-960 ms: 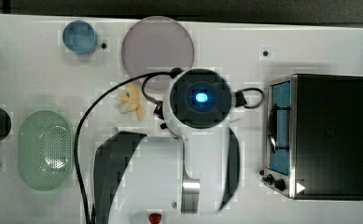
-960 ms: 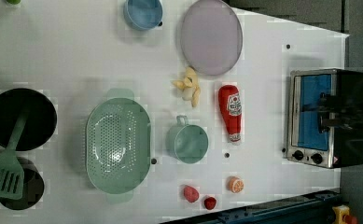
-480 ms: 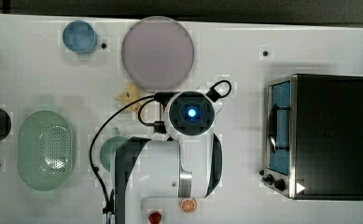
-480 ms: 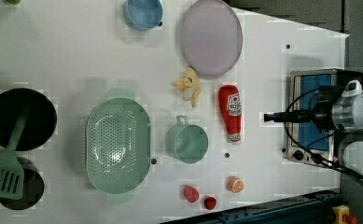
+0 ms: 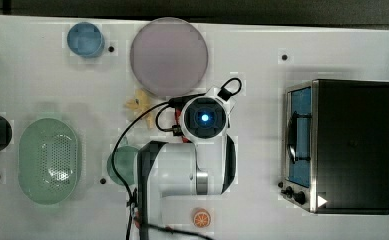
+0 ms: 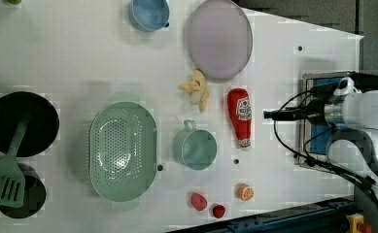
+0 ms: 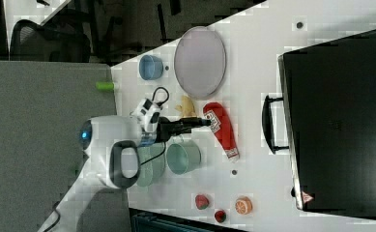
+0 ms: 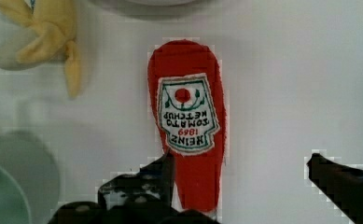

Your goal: Pick Ketchup from the table and place it in strainer.

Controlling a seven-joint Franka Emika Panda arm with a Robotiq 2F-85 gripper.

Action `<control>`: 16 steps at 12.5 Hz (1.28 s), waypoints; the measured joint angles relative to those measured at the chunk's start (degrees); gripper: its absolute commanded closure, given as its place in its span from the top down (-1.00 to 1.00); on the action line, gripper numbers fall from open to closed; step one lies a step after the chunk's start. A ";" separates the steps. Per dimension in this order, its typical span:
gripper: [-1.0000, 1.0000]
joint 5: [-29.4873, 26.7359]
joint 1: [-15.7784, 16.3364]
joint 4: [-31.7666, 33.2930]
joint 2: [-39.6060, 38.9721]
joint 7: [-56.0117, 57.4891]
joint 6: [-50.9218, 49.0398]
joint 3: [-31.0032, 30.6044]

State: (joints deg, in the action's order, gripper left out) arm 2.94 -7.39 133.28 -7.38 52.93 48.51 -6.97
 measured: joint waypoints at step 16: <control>0.18 0.76 0.37 2.57 -15.73 1.06 16.51 -0.56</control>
State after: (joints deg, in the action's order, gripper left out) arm 3.70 -7.02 135.85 -23.11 53.99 65.02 -7.53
